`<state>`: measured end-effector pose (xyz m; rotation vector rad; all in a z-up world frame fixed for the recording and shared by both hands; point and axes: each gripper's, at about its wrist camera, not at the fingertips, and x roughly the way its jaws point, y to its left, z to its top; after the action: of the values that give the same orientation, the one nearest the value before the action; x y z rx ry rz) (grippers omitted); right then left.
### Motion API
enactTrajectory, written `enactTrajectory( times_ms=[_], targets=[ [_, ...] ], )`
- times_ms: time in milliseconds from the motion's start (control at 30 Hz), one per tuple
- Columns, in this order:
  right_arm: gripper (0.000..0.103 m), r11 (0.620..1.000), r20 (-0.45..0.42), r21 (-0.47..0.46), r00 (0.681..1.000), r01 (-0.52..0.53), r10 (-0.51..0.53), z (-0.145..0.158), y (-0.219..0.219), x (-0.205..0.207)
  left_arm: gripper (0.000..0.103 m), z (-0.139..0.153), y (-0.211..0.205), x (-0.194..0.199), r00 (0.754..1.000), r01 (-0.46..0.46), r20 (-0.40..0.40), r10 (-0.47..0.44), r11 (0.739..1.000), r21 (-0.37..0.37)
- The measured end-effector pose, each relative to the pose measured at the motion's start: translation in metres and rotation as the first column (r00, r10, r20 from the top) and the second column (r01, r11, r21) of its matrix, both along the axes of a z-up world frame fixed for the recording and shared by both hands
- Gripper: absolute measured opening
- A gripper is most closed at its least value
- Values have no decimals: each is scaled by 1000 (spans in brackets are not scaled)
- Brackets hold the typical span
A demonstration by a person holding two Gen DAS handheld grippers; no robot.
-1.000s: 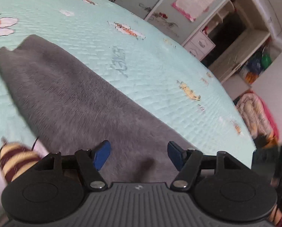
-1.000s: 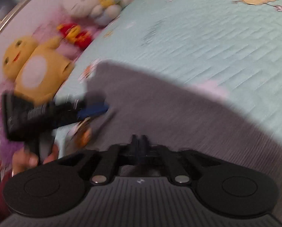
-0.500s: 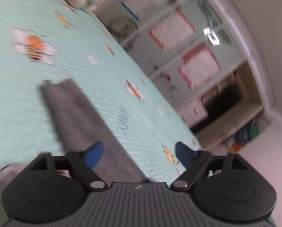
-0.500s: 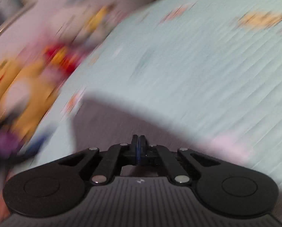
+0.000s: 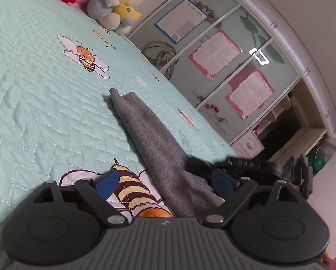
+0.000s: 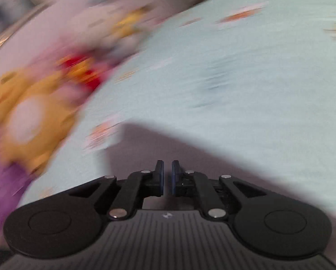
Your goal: Fold clothes
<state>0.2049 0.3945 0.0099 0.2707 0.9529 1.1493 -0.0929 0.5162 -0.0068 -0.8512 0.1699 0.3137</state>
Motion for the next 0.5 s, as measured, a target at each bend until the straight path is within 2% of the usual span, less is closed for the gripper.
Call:
enactTrajectory(
  times_ms=[67,100,167,233,267,300,367,400,433,467,500],
  targets=[
    [8,993,19,-58,994,-103,104,-3,34,-3,92,-2,1,-1,1000,-6,9,6,1000,-7],
    [2,990,21,-74,993,-116,118,-5,45,2,92,-1,1,0,1000,-6,10,6,1000,-8],
    [0,997,6,-64,999,-31,32,-9,52,26,92,-1,2,2,1000,-8,12,8,1000,-10],
    [0,992,-2,-41,993,121,-121,-6,52,44,92,-1,2,2,1000,-11,12,11,1000,-10],
    [3,989,-3,-26,989,146,-146,-4,54,46,92,-1,2,2,1000,-13,13,13,1000,-10],
    [9,994,-9,-1,994,112,-112,-1,57,41,92,-1,2,2,1000,-14,13,14,1000,-11],
    [11,999,-12,34,1000,29,-29,2,66,30,92,-1,3,3,1000,-17,14,17,1000,-11],
    [12,999,-2,26,999,-35,35,2,73,23,92,-1,3,3,1000,-19,14,19,1000,-11],
    [12,998,0,18,998,-56,56,1,78,23,92,-1,3,3,1000,-20,15,20,1000,-11],
    [12,1000,-8,11,1000,-26,26,-1,80,29,92,-1,3,3,1000,-22,15,22,1000,-11],
    [3,1000,-15,3,1000,4,-4,-2,83,35,92,-1,3,3,1000,-22,15,23,1000,-11]
  ],
)
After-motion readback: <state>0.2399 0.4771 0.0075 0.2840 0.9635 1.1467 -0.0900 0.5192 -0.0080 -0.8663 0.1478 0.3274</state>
